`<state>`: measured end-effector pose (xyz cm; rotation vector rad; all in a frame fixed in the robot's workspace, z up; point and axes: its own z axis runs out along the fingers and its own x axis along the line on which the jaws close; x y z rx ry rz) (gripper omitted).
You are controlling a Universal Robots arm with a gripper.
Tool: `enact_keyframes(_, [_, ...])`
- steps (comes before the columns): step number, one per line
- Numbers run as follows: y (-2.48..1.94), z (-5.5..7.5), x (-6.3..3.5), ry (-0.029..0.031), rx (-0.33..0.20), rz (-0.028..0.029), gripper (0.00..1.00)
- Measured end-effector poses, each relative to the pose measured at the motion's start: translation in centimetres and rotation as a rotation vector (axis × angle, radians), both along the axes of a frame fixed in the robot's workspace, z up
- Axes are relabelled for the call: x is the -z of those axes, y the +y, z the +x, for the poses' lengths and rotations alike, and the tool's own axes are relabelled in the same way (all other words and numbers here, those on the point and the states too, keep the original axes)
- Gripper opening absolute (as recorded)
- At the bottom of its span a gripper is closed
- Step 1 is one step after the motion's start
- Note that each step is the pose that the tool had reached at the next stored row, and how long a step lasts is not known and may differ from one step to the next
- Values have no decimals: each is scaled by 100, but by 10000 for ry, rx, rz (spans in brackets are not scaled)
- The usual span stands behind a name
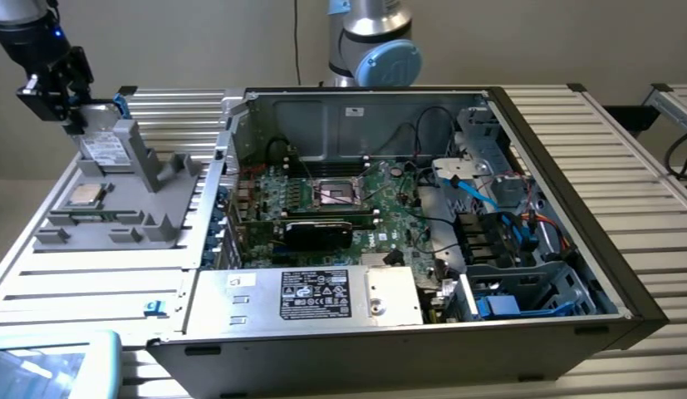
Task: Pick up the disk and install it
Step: 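Pick up the disk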
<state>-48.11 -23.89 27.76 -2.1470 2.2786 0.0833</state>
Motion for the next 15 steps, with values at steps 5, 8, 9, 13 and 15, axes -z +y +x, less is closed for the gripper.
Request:
enact_keyframes(5, [0, 0, 8, -1, 122, 10, 63])
enact_keyframes(8, [0, 1, 8, -1, 138, 12, 63])
enact_keyframes(9, [0, 1, 9, -1, 139, 13, 63])
enact_keyframes(13, [0, 1, 10, -2, 169, 13, 63])
enact_keyframes(15, [0, 1, 10, -2, 227, 13, 63])
